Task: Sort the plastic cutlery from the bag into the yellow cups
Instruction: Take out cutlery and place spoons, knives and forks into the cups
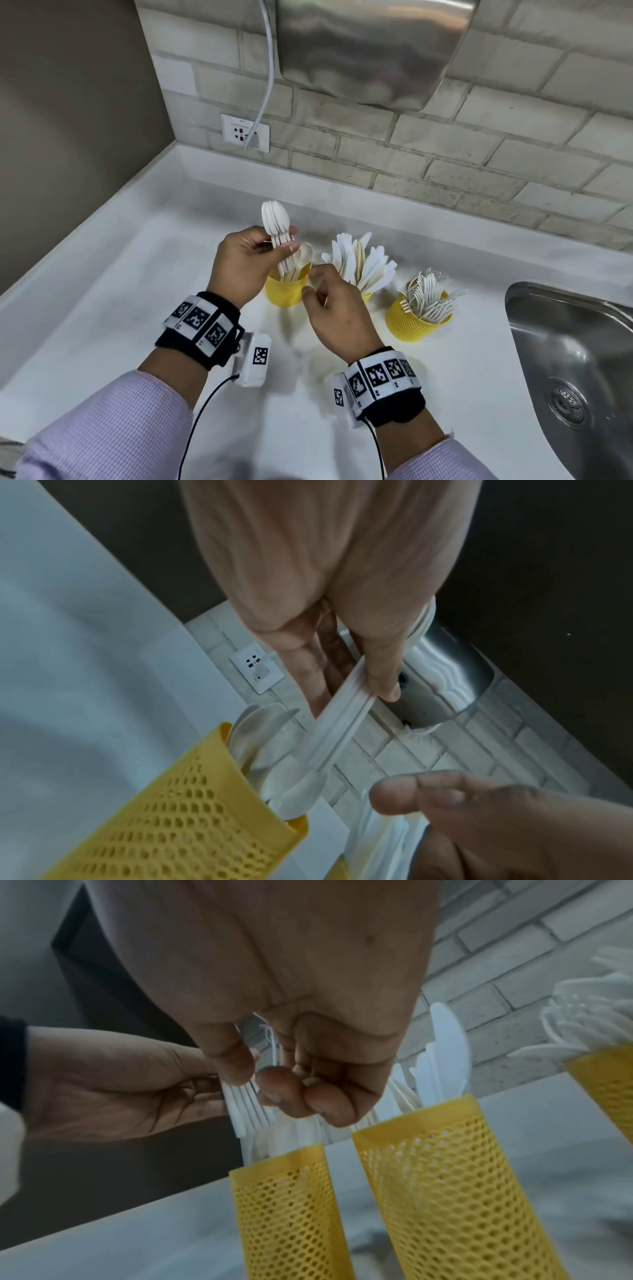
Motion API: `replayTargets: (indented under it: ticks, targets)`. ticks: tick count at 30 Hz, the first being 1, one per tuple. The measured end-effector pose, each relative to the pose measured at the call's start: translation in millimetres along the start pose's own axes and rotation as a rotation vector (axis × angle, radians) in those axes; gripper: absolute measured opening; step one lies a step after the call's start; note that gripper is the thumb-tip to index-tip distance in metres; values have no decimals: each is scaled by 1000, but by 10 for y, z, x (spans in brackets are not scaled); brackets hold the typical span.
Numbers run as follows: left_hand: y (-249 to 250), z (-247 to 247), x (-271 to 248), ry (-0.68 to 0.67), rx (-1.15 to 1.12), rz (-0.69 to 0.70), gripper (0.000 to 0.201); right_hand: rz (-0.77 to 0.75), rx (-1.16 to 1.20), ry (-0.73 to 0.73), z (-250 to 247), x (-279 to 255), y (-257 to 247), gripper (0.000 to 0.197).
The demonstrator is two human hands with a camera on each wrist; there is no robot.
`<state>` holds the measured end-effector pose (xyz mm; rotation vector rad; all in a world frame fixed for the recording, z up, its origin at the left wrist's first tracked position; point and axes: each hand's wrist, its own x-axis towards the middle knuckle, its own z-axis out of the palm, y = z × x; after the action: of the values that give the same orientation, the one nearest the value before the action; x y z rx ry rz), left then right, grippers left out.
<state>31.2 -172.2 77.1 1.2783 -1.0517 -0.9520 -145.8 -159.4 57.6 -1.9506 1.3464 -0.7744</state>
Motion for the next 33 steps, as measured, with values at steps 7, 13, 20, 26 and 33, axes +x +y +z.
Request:
replayTargets:
  ticks: [7,13,20,26,33]
  targets:
    - [-201,-18,175,-160,133,-1,44,-24,51,18,-2,46,127,20]
    - [-255,-49,112,-64,382,263,67,-61,76,125,-74,-23,216,17]
    - [-295,-10,119,-133,819,483,57,-85,-171,255,-177,-148,371,16]
    - [-571,46,130,-275,1192,471,62,-11,-262,234,-189,-235,542,18]
    - [-356,109,17,-94,1014,488,52,-15,-239,269,-226,-292,604,24]
